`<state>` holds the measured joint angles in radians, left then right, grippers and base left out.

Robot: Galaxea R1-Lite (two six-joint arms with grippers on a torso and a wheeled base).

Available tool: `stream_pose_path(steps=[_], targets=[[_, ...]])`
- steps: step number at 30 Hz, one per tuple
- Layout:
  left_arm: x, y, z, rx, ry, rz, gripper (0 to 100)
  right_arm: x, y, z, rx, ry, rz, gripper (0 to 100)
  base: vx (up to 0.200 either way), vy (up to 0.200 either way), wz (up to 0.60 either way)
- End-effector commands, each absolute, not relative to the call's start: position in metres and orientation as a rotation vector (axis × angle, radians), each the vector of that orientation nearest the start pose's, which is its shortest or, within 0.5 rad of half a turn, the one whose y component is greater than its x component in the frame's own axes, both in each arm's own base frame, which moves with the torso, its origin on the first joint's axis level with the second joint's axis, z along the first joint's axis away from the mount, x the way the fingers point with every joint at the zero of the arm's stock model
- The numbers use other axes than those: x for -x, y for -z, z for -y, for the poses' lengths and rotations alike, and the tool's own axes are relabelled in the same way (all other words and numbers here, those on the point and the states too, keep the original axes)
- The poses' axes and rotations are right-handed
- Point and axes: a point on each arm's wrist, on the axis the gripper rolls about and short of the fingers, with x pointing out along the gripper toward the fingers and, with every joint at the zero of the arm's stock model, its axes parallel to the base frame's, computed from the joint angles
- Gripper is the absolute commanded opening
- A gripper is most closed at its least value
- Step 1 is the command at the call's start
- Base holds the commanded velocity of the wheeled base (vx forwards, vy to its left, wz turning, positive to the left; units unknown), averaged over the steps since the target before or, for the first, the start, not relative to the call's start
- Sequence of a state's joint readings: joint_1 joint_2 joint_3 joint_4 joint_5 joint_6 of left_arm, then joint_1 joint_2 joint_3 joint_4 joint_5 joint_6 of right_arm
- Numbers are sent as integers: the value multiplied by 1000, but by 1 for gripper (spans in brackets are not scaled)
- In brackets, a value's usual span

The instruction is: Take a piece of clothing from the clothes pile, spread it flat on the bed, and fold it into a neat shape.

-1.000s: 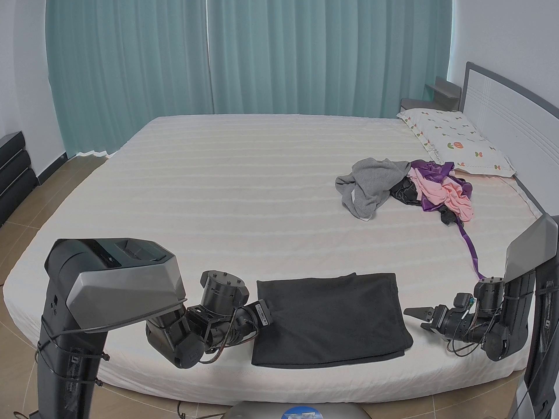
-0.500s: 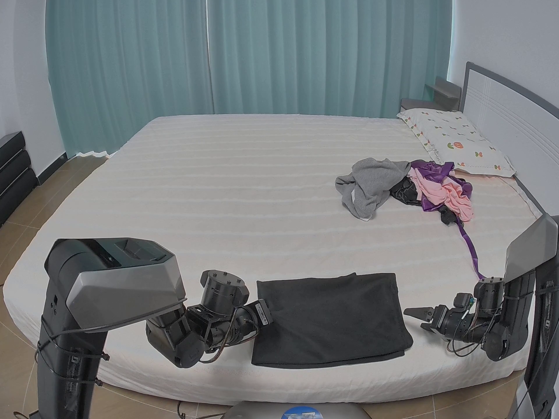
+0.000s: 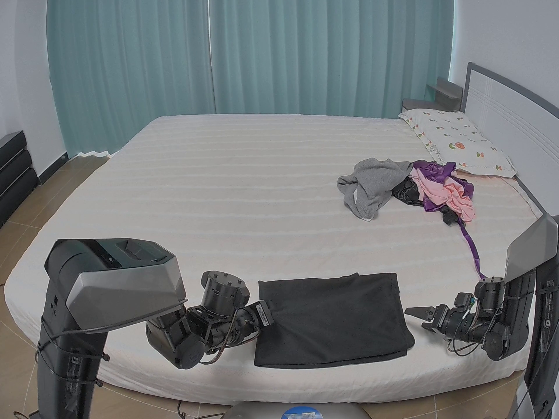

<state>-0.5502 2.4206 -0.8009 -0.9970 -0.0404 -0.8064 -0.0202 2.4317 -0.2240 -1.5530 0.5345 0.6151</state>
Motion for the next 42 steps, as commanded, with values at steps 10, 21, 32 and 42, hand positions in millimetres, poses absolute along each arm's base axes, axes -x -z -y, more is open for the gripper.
stream_pose_path(steps=[10, 21, 32, 42], targets=[[-321, 40, 195, 602, 280, -794, 0, -264, 49, -6, -755, -293, -761, 100, 0, 200, 0], [-322, 40, 194, 602, 276, -795, 0, -264, 50, -7, -755, -293, -764, 100, 0, 200, 0], [-322, 39, 194, 599, 269, -790, 0, -264, 50, -7, -754, -292, -763, 100, 0, 200, 0], [-320, 40, 191, 596, 255, -797, 0, -264, 50, -7, -752, -293, -763, 100, 0, 200, 0]])
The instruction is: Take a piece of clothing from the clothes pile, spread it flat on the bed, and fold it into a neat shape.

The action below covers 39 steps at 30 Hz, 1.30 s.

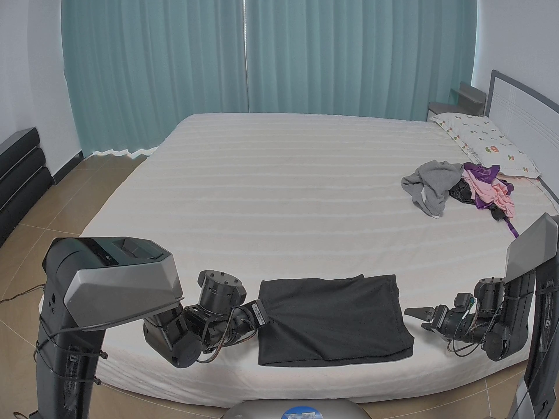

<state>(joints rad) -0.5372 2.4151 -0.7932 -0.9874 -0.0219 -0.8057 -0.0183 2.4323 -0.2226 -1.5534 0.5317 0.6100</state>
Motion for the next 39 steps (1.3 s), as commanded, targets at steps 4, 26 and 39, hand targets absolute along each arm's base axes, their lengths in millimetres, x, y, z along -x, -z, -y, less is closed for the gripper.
stream_pose_path(steps=[4, 26, 39], targets=[[-319, 35, 190, 597, 252, -788, 0, -264, 50, -7, -752, -293, -763, 100, 0, 200, 0], [-311, 34, 191, 594, 254, -805, 0, -264, 50, -7, -753, -292, -765, 100, 0, 118, 0], [-302, 32, 198, 593, 261, -816, 100, -263, 51, -7, -748, -292, -768, 100, 0, 0, 0]])
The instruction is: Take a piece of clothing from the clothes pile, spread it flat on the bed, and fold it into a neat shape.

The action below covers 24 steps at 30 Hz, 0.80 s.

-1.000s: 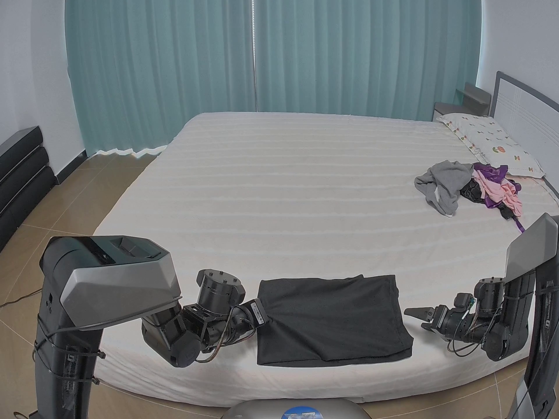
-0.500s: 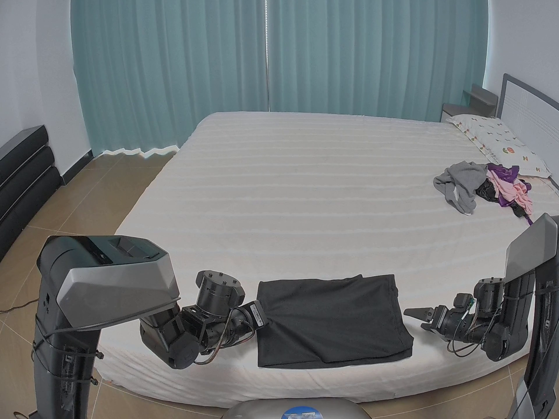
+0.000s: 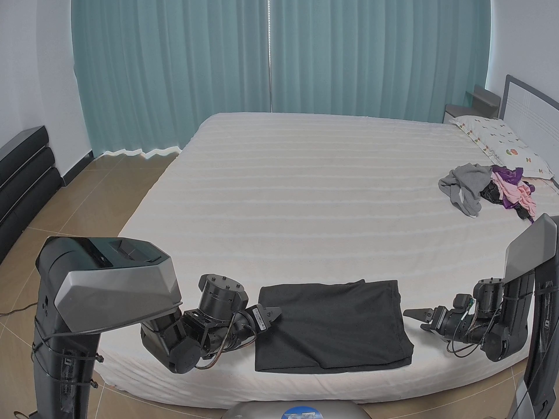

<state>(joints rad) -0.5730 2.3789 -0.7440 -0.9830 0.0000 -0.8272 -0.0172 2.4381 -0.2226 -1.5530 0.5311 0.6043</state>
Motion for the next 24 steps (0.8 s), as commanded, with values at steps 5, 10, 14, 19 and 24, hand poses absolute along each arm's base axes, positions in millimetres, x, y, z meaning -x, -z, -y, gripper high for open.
stream_pose_path(steps=[5, 10, 14, 19, 24], targets=[[-304, 27, 196, 628, 251, -805, 100, -263, 51, -7, -749, -294, -769, 100, 0, 0, 0], [-312, 18, 186, 698, 227, -789, 100, -264, 51, -7, -750, -295, -768, 100, 0, 0, 0], [-318, 17, 172, 736, 183, -779, 100, -265, 51, -7, -754, -294, -766, 100, 0, 0, 0], [-310, 7, 144, 812, 95, -772, 100, -266, 51, -8, -754, -291, -762, 100, 0, 0, 0], [-294, -15, 114, 956, -18, -711, 100, -263, 52, -9, -751, -291, -775, 100, 0, 0, 0]])
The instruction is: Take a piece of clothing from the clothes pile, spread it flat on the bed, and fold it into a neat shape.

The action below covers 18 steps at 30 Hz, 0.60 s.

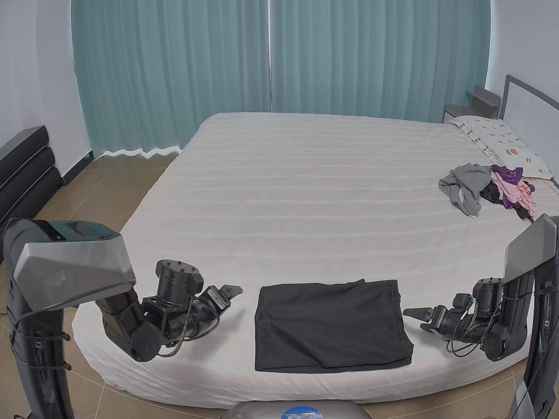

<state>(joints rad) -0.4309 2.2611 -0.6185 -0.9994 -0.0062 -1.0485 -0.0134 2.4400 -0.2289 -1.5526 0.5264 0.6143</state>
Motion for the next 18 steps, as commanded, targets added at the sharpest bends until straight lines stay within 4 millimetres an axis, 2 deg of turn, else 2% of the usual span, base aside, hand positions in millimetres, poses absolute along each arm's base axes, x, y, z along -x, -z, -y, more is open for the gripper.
stream_pose_path(steps=[1, 4, 5, 7, 9, 10, 11, 12, 13, 15, 17, 18], targets=[[-289, -19, 106, 977, -39, -693, 100, -264, 50, -9, -753, -289, -766, 100, 0, 0, 0], [-273, -26, 95, 971, -65, -664, 100, -262, 47, -10, -770, -275, -768, 100, 0, 0, 0], [-264, -35, 87, 966, -66, -623, 100, -257, 42, -14, -783, -254, -773, 100, 0, 0, 0], [-253, -49, 78, 958, -57, -569, 100, -251, 27, -14, -796, -202, -733, 100, 0, 0, 0], [-241, -68, 69, 946, -44, -496, 100, -244, 3, -13, -802, -172, -660, 100, 0, 0, 0], [-240, -70, 69, 945, -43, -492, 100, -243, 1, -13, -802, -171, -653, 100, 0, 0, 0], [-225, -88, 63, 922, -19, -429, 100, -229, -25, -11, -788, -179, -573, 100, 0, 0, 0], [-218, -96, 61, 907, -7, -395, 100, -221, -38, -10, -783, -192, -534, 100, 0, 0, 0], [-218, -96, 61, 907, -7, -395, 100, -221, -38, -10, -783, -192, -534, 100, 0, 0, 0], [-193, -119, 53, 837, 23, -282, 100, -200, -81, -7, -759, -242, -350, 100, 0, 0, 0], [-178, -132, 48, 782, 22, -214, 100, -186, -105, -4, -732, -229, -238, 100, 0, 0, 0], [-176, -134, 48, 774, 22, -206, 100, -184, -107, -4, -727, -222, -225, 100, 0, 0, 0]])
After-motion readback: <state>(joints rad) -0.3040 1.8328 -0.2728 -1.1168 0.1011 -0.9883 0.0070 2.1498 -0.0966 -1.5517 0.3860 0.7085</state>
